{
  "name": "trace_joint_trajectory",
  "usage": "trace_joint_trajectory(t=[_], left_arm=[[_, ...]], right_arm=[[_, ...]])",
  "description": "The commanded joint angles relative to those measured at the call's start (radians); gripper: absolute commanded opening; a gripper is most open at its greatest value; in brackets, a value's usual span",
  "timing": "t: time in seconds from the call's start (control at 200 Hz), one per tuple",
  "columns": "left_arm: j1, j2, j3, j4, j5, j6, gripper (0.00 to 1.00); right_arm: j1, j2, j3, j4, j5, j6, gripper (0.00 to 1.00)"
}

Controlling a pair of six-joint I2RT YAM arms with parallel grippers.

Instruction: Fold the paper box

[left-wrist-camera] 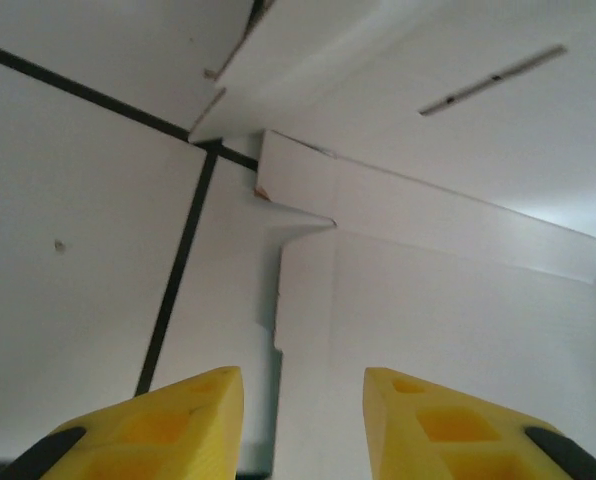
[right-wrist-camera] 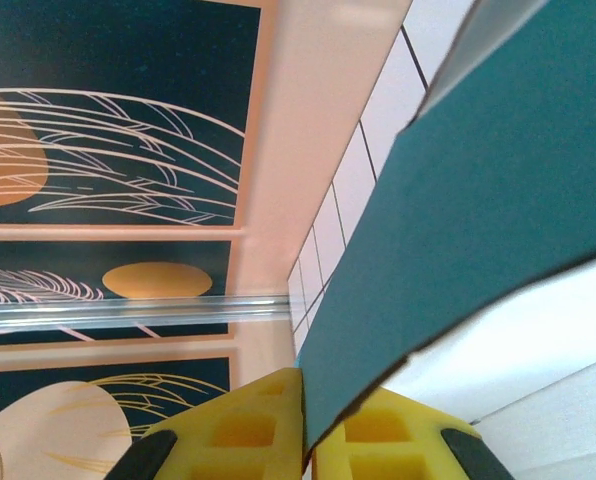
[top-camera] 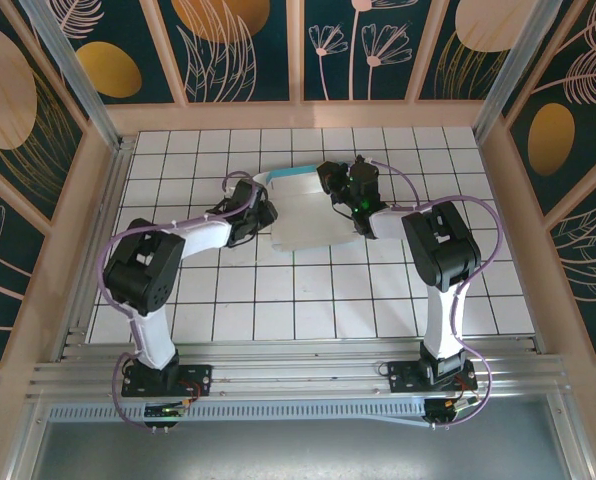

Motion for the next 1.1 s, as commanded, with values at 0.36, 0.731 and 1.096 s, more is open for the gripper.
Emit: trace_joint_trajectory(t=[0.36, 0.731, 1.096], left_arm=[[0.009, 0.219, 0.285, -0.143, -0.128, 0.155, 0.43], [0.012, 0.327, 0.384, -0.223, -0.097, 0.176, 0.47], [0.030, 0.088, 0.073, 0.098, 0.046, 0.316, 0.53]], right_arm=[[0.009, -0.031, -0.004, -0.106, 0.005, -0.060, 0.10], [0.008, -0.031, 0.004, -0.115, 0.004, -0.067, 0.10], [-0.021, -0.009, 0.037, -0.153, 0.045, 0.094, 0.10]])
